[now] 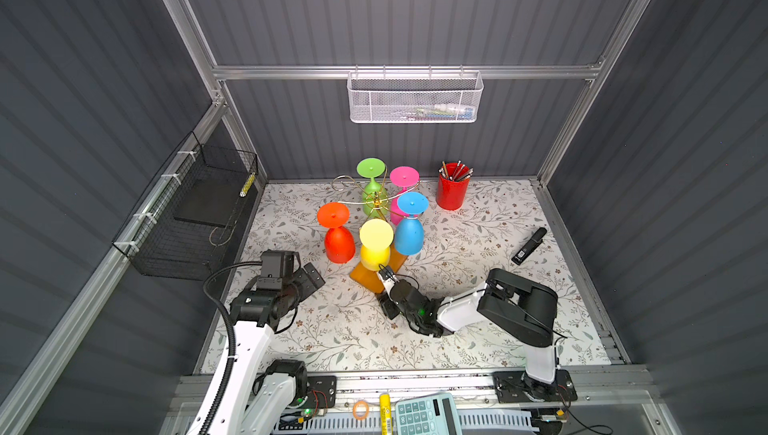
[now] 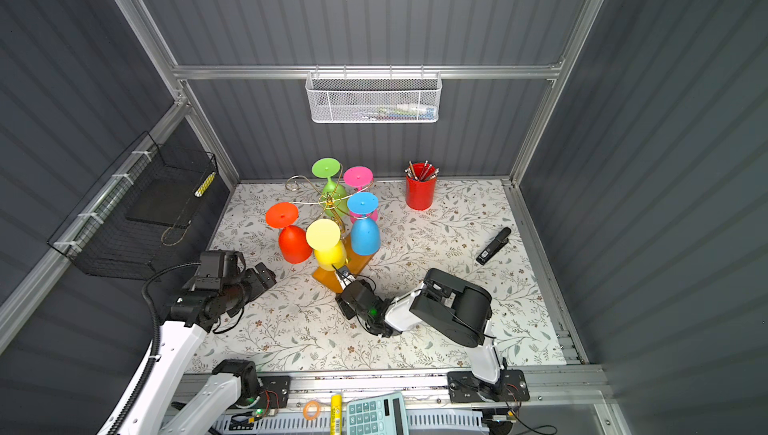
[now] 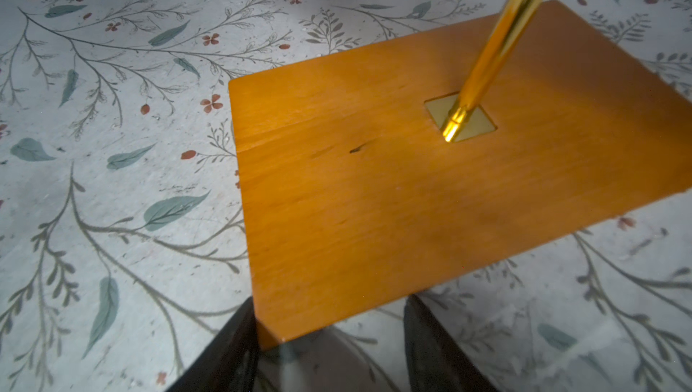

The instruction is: Take the wine glass off the wine glass rack

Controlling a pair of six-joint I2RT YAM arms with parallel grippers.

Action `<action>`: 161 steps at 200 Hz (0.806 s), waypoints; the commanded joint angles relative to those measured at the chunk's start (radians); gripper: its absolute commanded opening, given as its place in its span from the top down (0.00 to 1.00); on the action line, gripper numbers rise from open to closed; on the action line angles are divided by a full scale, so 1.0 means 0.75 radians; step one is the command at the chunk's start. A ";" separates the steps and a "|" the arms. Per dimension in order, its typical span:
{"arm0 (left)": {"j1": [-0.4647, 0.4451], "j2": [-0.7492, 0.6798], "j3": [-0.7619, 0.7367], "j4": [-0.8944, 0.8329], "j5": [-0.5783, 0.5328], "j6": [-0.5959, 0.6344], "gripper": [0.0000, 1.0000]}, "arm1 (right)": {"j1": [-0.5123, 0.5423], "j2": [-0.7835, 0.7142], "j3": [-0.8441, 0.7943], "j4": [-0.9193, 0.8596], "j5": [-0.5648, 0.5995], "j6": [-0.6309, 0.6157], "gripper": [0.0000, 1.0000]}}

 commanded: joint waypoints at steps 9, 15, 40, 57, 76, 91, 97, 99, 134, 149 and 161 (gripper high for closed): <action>0.008 -0.019 -0.029 -0.041 -0.046 -0.053 0.03 | -0.058 0.069 0.057 -0.134 -0.057 0.010 0.39; 0.008 -0.019 -0.029 -0.039 -0.048 -0.057 0.03 | -0.066 0.073 0.064 -0.132 -0.065 0.002 0.39; 0.007 -0.021 -0.029 -0.038 -0.047 -0.070 0.03 | -0.104 0.085 0.103 -0.152 -0.103 -0.012 0.38; 0.008 -0.021 -0.032 -0.039 -0.052 -0.079 0.03 | -0.121 0.107 0.131 -0.159 -0.129 -0.028 0.38; 0.006 -0.026 -0.045 -0.036 -0.054 -0.095 0.03 | -0.136 0.140 0.160 -0.153 -0.136 -0.050 0.38; 0.006 -0.027 -0.058 -0.034 -0.052 -0.107 0.03 | -0.153 0.169 0.188 -0.141 -0.140 -0.073 0.38; 0.007 -0.027 -0.062 -0.033 -0.047 -0.111 0.03 | -0.162 0.181 0.201 -0.140 -0.146 -0.076 0.38; 0.006 -0.028 -0.062 -0.033 -0.047 -0.113 0.03 | -0.164 0.184 0.206 -0.138 -0.149 -0.076 0.38; 0.007 -0.037 -0.064 -0.039 -0.050 -0.122 0.03 | -0.195 0.262 0.303 -0.125 -0.172 -0.086 0.37; 0.008 -0.036 -0.062 -0.042 -0.062 -0.121 0.03 | -0.199 0.301 0.362 -0.137 -0.179 -0.092 0.37; 0.006 -0.025 -0.061 -0.039 -0.059 -0.120 0.03 | -0.203 0.333 0.411 -0.146 -0.199 -0.097 0.37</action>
